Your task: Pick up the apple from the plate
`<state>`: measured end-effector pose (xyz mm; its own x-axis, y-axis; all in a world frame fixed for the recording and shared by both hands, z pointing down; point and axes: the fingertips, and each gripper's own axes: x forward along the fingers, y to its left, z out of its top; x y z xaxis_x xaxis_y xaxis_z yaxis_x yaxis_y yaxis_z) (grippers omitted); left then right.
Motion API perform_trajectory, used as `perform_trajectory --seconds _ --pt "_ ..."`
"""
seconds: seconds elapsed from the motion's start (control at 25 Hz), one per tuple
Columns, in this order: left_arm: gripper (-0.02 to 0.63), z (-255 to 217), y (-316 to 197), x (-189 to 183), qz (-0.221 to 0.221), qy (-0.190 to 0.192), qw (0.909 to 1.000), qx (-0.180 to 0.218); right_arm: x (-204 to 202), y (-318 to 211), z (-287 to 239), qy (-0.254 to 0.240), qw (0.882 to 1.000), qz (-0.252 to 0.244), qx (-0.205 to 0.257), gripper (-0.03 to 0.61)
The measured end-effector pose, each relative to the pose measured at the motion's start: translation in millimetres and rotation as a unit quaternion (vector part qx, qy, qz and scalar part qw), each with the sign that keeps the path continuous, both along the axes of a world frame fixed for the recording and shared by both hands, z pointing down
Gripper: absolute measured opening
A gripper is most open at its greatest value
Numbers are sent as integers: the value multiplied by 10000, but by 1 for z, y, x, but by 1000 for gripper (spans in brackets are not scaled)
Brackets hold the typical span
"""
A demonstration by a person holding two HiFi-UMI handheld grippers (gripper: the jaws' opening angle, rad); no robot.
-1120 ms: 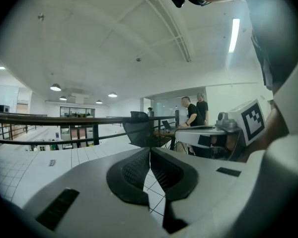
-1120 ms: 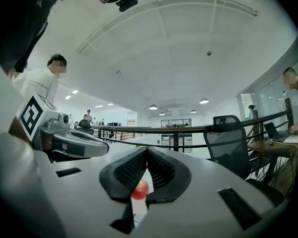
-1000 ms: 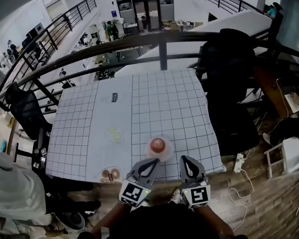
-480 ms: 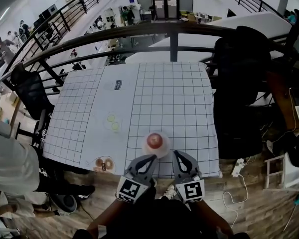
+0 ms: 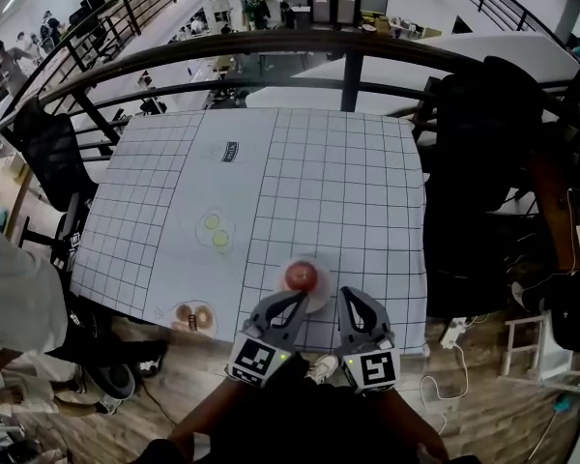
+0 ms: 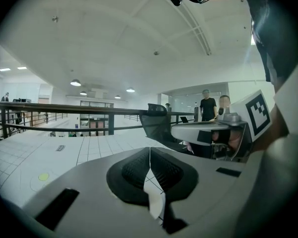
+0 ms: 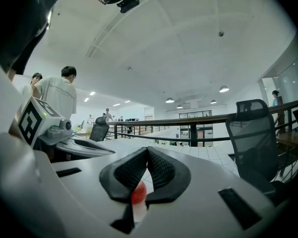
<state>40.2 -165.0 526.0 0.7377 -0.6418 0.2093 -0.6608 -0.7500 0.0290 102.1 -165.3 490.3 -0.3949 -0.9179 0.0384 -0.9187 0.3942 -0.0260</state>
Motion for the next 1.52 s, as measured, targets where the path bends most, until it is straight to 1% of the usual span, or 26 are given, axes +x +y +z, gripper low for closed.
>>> perform_trajectory --seconds 0.08,0.2,0.32,0.56,0.6,0.64,0.68,0.76,0.8,0.84,0.96,1.0,1.16,1.28,1.44,1.52 --pt "23 4 -3 0 -53 -52 9999 -96 2 -5 4 -8 10000 -19 -55 25" --pt "23 7 -8 -3 -146 -73 9998 -111 6 -10 14 137 9997 -103 -155 25" --pt "23 13 -13 -4 -212 -180 9995 -123 8 -16 22 191 9993 -181 -254 25" --pt "25 27 -20 -4 -297 -433 9986 -114 5 -26 21 52 9992 -316 -243 25" --pt "45 28 -21 -4 -316 -461 9984 -116 5 -26 23 61 9991 -329 -265 25" --pt "117 29 -22 -5 -339 -463 9983 -105 5 -27 25 66 9990 -340 -285 25" --pt "148 29 -24 -5 -366 -460 9982 -78 4 -27 26 66 9989 -352 -300 25" --pt "194 31 -27 -7 -409 -488 9980 -4 3 -27 27 55 9988 -374 -311 25" --pt "205 34 -28 -7 -428 -506 9978 -4 3 -28 27 49 9988 -383 -309 25" --pt "219 38 -30 -8 -459 -522 9976 -48 2 -29 27 43 9987 -391 -311 25" --pt "312 55 -35 -11 -530 -586 9964 -301 1 -30 30 76 9984 -419 -363 25" --pt "332 62 -36 -11 -510 -641 9960 -366 2 -30 33 107 9983 -429 -390 25" --pt "374 88 -40 -8 -370 -910 9935 -570 1 -30 33 58 9983 -420 -394 25" --pt "407 111 -44 -5 -249 -1145 9904 -734 2 -29 39 201 9976 -465 -475 25" --pt "413 134 -48 -4 -216 -1367 9861 -924 -1 -33 37 184 9976 -497 -450 25" --pt "413 141 -50 -2 -182 -1441 9845 -980 -1 -33 41 258 9970 -525 -500 25"
